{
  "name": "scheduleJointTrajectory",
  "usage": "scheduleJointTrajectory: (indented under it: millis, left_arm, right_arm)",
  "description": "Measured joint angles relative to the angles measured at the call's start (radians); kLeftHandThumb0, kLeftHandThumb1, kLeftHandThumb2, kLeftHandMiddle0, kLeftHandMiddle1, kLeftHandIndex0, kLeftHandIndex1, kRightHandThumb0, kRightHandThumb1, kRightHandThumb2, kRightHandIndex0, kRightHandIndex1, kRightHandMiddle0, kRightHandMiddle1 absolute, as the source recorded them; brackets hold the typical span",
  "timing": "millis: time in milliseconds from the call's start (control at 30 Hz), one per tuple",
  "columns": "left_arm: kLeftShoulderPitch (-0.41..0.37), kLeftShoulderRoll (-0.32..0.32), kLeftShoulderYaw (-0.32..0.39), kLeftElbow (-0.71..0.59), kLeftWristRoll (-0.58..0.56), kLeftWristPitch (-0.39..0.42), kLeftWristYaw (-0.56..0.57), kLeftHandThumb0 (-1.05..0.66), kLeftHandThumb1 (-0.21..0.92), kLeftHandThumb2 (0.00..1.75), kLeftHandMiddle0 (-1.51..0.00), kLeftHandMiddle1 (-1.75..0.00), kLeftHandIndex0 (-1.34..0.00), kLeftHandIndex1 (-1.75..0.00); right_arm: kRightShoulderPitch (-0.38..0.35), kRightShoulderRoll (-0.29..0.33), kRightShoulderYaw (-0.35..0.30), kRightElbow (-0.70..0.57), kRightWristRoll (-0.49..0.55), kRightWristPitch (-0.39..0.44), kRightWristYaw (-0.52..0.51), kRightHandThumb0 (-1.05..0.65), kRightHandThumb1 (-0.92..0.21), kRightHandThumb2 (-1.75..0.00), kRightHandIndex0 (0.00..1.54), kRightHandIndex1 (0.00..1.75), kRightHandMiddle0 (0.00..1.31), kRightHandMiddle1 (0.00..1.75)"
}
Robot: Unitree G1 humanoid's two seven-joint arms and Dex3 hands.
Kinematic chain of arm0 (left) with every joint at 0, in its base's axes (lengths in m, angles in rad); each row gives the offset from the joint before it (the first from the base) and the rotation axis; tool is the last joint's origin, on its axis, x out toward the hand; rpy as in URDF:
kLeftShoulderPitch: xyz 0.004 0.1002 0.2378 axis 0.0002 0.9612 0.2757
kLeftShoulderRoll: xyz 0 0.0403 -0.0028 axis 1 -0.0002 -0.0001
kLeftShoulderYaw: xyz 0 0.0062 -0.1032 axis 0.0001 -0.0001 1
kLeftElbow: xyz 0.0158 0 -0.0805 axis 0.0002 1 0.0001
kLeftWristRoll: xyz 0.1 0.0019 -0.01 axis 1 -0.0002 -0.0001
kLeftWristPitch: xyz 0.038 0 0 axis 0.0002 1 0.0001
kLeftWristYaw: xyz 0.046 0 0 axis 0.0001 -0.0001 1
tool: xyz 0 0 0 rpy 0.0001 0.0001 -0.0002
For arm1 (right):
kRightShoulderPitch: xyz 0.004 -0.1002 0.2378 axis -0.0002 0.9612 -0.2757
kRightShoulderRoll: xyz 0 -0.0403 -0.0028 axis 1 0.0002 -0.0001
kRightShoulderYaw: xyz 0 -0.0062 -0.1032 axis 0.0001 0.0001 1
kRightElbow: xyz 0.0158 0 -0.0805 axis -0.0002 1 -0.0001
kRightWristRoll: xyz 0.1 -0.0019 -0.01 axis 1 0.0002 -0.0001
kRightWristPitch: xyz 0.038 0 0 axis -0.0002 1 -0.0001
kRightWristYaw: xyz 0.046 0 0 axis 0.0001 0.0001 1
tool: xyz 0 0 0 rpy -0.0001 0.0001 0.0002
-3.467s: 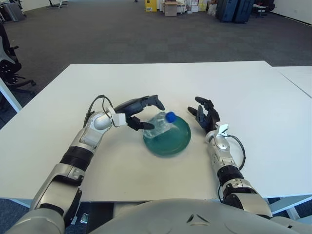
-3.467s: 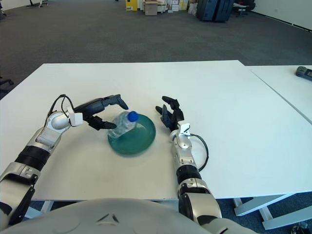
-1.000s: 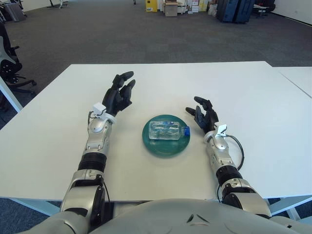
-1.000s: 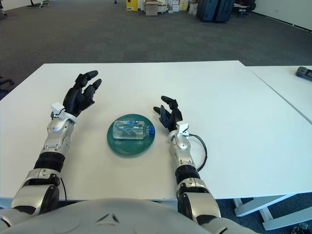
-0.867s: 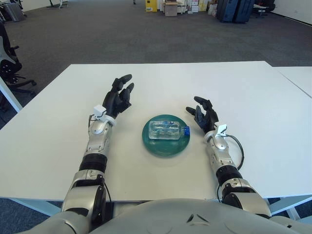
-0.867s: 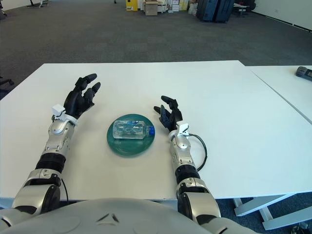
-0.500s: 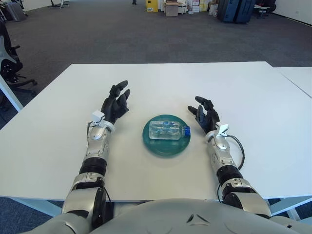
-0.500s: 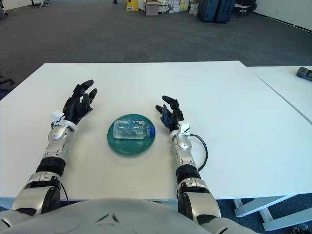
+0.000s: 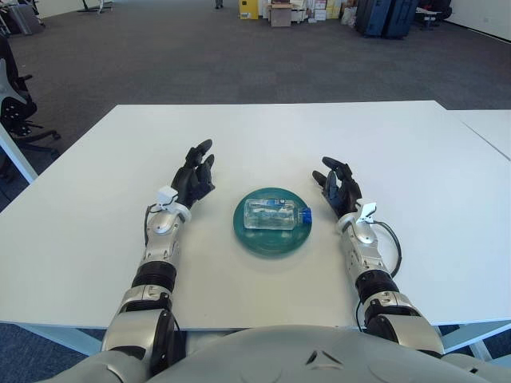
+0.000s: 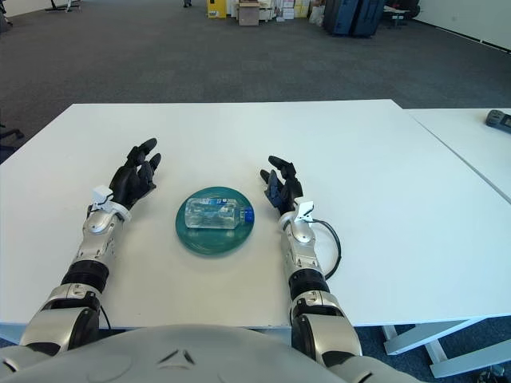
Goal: Put the bottle into the plate.
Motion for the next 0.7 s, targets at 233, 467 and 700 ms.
scheduleJointTrajectory:
  millis: [233, 467, 700]
  left_arm:
    - [0.005, 0.000, -0.012, 0.121, 0.029, -0.045, 0.001, -0.88, 0.92, 1.02, -0.06, 0.00, -0.01, -0.07]
    - [-0.011, -0.008, 0.006, 0.179, 0.016, -0.070, 0.025, -0.86, 0.92, 0.98, -0.11, -0.01, -0.01, -0.20]
    - [-0.008, -0.038, 0.017, 0.165, 0.003, -0.055, 0.082, -0.82, 0.92, 0.94, -0.15, -0.01, 0.00, -0.31]
  right_arm:
    - [0.009, 0.006, -0.003, -0.017, 0.002, 0.000, -0.018, -0.66, -0.92, -0.83, 0.40, 0.06, 0.00, 0.84]
    - [0.018, 0.008, -0.003, -0.037, 0.001, 0.004, -0.038, -0.66, -0.92, -0.82, 0.40, 0.05, 0.01, 0.84]
    - [0.032, 0.008, -0.001, -0.052, 0.001, 0.012, -0.053, -0.66, -0.92, -0.81, 0.41, 0.04, 0.01, 0.84]
